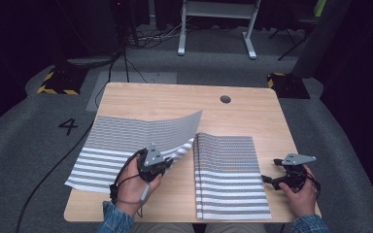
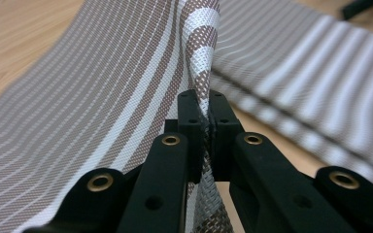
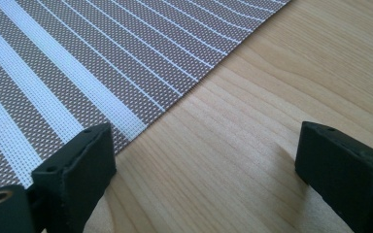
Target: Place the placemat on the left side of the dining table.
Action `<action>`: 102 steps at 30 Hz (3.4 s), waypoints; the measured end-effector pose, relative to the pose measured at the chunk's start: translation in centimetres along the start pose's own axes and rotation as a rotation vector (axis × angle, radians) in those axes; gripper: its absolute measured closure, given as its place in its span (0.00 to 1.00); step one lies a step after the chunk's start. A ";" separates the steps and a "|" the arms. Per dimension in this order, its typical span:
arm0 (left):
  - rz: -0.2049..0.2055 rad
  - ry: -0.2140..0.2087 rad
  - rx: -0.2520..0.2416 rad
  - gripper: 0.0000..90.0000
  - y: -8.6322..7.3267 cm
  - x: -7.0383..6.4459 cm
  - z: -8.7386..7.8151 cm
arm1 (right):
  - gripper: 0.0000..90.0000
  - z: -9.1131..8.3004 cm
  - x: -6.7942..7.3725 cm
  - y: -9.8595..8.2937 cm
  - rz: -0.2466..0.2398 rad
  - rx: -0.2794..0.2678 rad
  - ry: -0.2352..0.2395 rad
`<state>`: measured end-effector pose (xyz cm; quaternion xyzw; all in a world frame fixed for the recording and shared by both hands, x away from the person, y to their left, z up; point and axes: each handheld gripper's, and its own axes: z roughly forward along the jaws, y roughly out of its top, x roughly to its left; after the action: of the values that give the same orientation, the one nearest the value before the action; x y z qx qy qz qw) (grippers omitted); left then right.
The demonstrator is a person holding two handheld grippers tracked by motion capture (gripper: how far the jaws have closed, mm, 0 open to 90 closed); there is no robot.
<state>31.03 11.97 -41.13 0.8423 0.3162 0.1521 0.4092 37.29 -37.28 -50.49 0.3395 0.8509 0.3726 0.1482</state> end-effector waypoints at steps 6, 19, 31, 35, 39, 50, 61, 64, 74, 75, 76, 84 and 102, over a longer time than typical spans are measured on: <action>0.072 -0.174 0.015 0.88 -0.7 -3.2 -2.1 | 0.08 0.0 0.0 0.0 0.000 0.000 0.000; -0.221 0.148 0.044 0.38 -4.3 -0.2 -3.2 | 0.08 0.0 0.0 0.0 0.000 0.000 0.000; -0.440 0.409 0.154 0.32 -10.3 5.9 -3.3 | 0.08 0.0 0.0 0.0 0.000 0.000 0.000; -0.489 0.443 0.213 0.30 -11.6 6.4 -3.4 | 0.08 0.0 0.0 0.0 0.000 0.000 0.000; -0.532 0.468 0.273 0.29 -12.5 6.5 -3.6 | 0.08 0.0 0.0 0.0 0.000 0.000 0.000; -0.530 0.449 0.267 0.32 -12.3 7.0 -3.3 | 0.08 0.0 0.0 0.0 0.000 0.000 0.000; -0.426 0.373 0.273 0.82 -10.8 7.4 -2.3 | 0.08 0.0 0.0 0.0 0.000 0.000 0.000; -0.350 0.375 0.268 0.92 -10.2 7.1 -2.3 | 0.08 0.0 0.0 0.0 0.000 0.000 0.000; -0.166 0.387 0.107 0.94 -5.7 8.7 -4.9 | 0.08 0.0 0.0 0.0 0.000 0.001 0.000; -0.166 0.387 0.107 0.94 -5.7 8.7 -4.9 | 0.08 0.0 0.0 0.0 0.000 0.001 0.000; -0.140 0.397 0.108 0.94 -4.8 9.0 -5.1 | 0.08 0.0 0.0 0.0 0.000 0.001 0.000; -0.053 0.451 0.058 0.93 -0.6 13.5 -3.3 | 0.08 0.0 0.0 0.0 0.000 0.000 0.000; -0.164 0.359 -0.036 0.39 -0.6 9.9 -1.5 | 0.08 0.0 0.0 0.0 0.000 0.000 0.000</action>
<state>37.52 19.66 -40.69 0.7655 0.4488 0.2720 0.3723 37.29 -37.29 -50.48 0.3395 0.8510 0.3724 0.1481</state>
